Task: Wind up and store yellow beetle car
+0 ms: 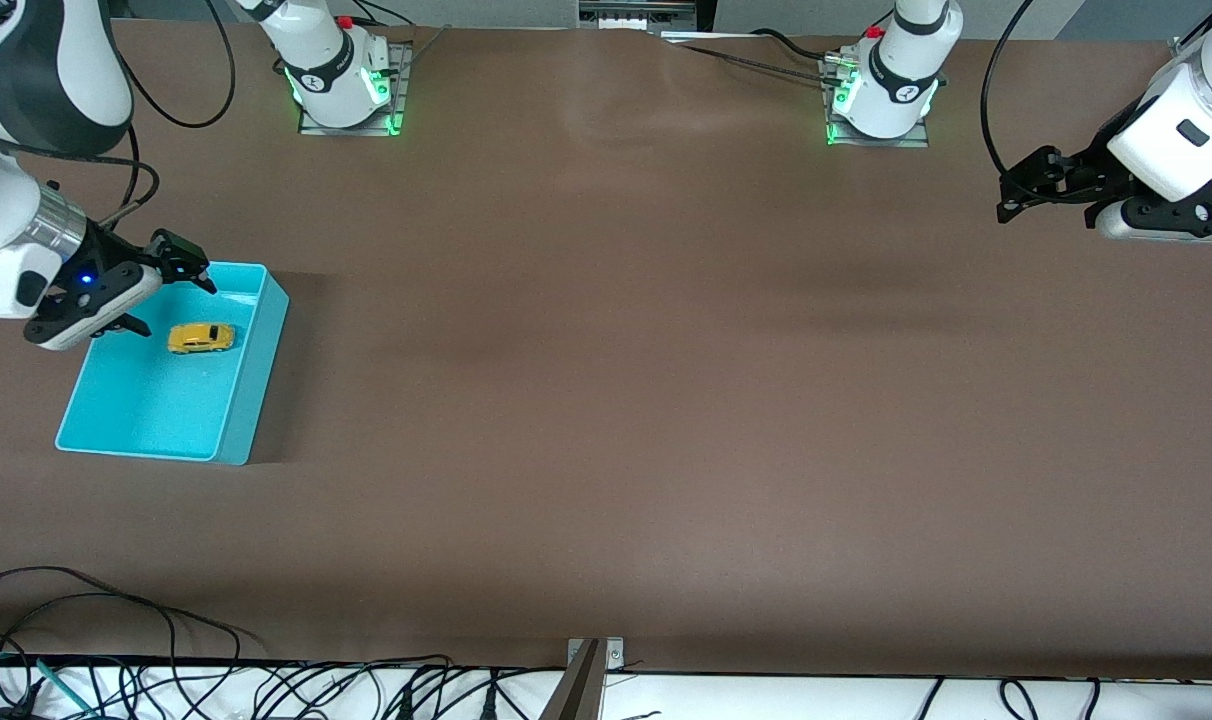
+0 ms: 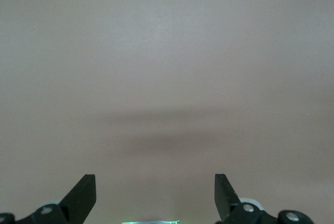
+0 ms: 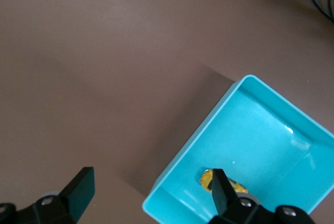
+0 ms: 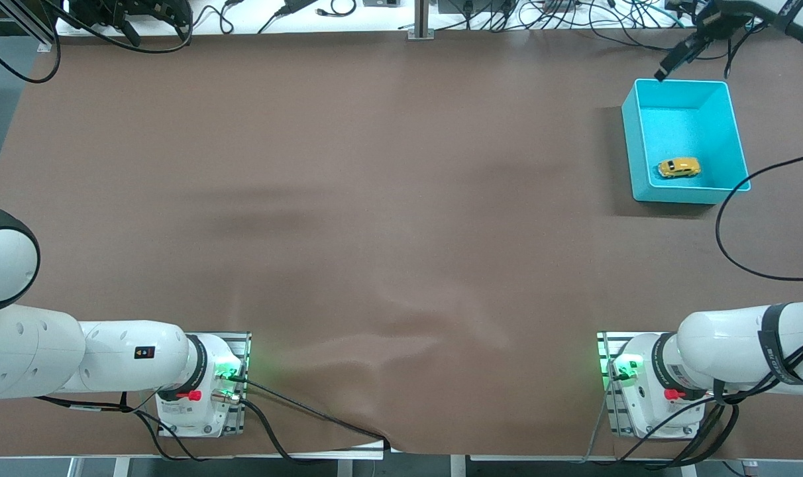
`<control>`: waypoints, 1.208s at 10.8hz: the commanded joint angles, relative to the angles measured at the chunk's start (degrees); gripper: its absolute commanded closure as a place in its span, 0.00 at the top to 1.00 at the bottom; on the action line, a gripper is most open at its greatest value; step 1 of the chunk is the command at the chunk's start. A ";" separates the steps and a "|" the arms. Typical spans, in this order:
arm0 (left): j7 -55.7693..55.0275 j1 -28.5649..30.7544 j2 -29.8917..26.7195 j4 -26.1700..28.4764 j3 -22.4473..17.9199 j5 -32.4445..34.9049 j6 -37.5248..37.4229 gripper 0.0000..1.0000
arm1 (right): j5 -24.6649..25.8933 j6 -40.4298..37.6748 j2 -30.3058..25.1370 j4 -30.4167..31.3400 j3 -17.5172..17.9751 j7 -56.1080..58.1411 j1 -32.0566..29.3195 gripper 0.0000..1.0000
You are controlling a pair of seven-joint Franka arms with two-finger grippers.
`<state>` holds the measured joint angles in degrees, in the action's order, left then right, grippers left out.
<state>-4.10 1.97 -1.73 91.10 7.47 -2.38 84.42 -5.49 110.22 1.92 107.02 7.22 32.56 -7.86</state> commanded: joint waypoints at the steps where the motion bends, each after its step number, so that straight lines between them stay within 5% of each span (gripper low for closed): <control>1: -0.65 0.14 0.94 -2.07 0.08 0.01 -1.37 1.00 | 0.74 -6.92 0.28 -6.80 0.24 -14.83 3.11 1.00; 5: -0.65 0.14 0.94 -2.07 0.08 0.01 -1.37 1.00 | 4.78 -15.02 0.89 -14.80 -0.44 -28.23 7.32 1.00; 8: -0.65 0.14 0.94 -2.07 0.08 0.01 -1.37 1.00 | 4.96 -14.94 1.24 -15.43 -5.81 -29.30 9.71 1.00; 13: -0.65 0.14 0.94 -2.07 0.08 0.01 -1.37 1.00 | 5.67 -17.74 1.24 -16.92 -6.43 -29.39 10.06 1.00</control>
<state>-4.10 1.98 -1.73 91.10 7.47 -2.38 84.42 -0.95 95.80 2.39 93.15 1.54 4.36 1.09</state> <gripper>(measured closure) 0.000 0.000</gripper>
